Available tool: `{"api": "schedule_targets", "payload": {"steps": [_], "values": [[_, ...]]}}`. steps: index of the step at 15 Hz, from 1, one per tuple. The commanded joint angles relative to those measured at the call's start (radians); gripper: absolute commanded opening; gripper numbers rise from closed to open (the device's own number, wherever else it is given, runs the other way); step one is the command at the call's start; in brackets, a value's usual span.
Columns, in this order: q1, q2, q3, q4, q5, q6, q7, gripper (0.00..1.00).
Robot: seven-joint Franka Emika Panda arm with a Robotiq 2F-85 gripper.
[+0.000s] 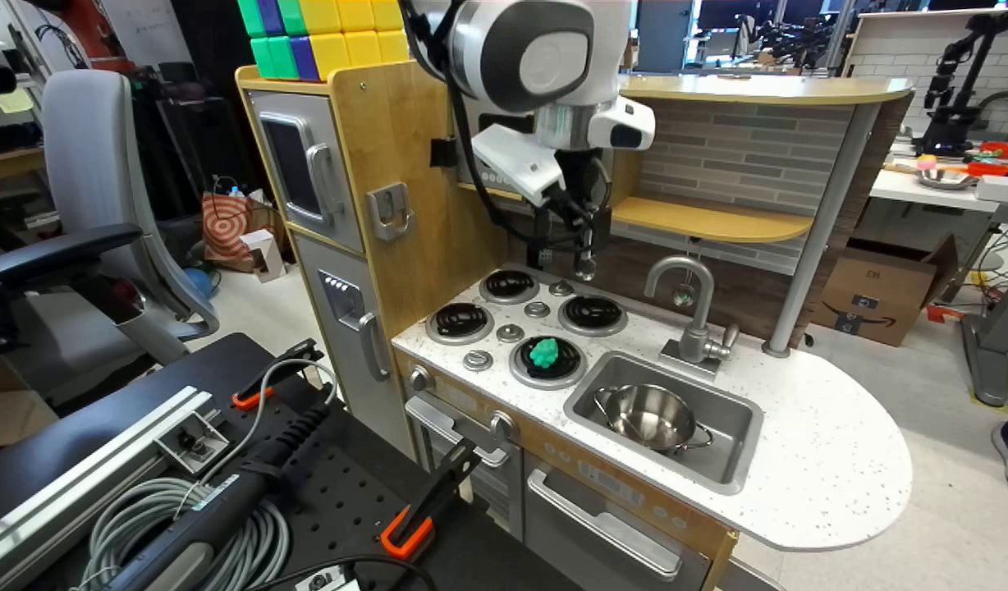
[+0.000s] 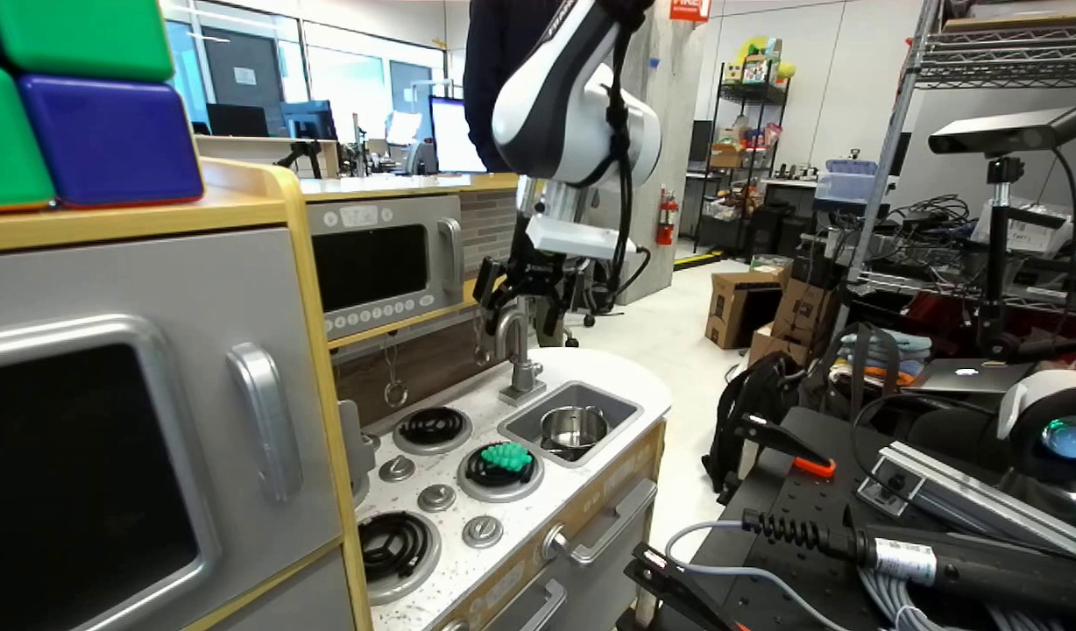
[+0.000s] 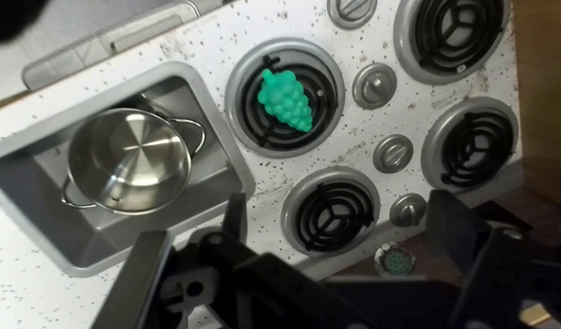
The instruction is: Put the green thing on the stove in the pot that is in the sink
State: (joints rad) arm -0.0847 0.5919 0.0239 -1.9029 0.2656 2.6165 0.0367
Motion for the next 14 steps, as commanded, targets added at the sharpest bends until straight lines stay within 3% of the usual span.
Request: {"api": "schedule_targets", "payload": {"steps": [1, 5, 7, 11, 14], "values": [[0.027, 0.150, -0.024, 0.051, -0.089, 0.178, -0.064, 1.00], [0.104, 0.252, -0.130, 0.083, -0.279, 0.183, -0.048, 1.00], [0.122, 0.304, -0.151, 0.110, -0.340, 0.252, -0.059, 1.00], [0.097, 0.373, -0.113, 0.155, -0.376, 0.358, -0.106, 1.00], [0.061, 0.393, -0.054, 0.170, -0.370, 0.352, -0.155, 1.00]]}}
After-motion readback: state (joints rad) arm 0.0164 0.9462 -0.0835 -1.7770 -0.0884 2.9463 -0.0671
